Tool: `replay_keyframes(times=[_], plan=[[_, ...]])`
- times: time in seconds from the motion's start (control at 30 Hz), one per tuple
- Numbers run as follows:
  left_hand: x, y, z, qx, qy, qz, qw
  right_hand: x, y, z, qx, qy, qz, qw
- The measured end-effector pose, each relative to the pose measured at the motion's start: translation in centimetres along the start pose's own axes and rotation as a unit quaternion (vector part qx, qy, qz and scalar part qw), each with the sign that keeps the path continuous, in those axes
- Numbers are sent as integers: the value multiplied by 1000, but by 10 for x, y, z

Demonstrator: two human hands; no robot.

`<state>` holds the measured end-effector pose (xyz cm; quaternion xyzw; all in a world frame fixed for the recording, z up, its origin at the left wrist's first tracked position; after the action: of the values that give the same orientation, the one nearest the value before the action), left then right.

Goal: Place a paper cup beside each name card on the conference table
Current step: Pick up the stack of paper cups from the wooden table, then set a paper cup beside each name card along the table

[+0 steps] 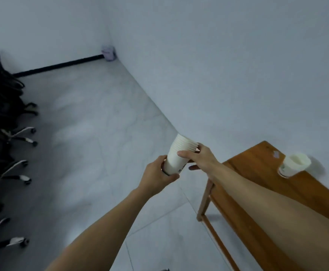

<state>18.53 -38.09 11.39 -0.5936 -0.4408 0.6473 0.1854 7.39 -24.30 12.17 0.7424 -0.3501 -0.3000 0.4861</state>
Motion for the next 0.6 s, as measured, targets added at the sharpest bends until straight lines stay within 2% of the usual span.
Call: replay_keyframes(times=[0.13, 0.3, 0.47, 0.6], plan=[[-118, 78, -18, -73, -67, -24, 995, 137, 41, 37, -24, 110, -45, 993], [-236, 156, -54, -150, -133, 12, 980, 282, 86, 64, -59, 188, -68, 978], [-321, 229, -99, -246, -219, -23, 944, 424, 111, 74, -79, 317, -133, 936], [-359, 269, -124, -300, -248, -8, 921, 504, 117, 81, -78, 403, -168, 896]])
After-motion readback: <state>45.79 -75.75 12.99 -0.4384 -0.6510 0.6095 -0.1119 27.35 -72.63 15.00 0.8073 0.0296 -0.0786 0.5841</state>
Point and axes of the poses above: each hand's wrist, its own z-axis towards the middle knuckle, its own x-axis out of the palm, y = z × x, the point moved 6 cm from there along z, towards the middle knuckle
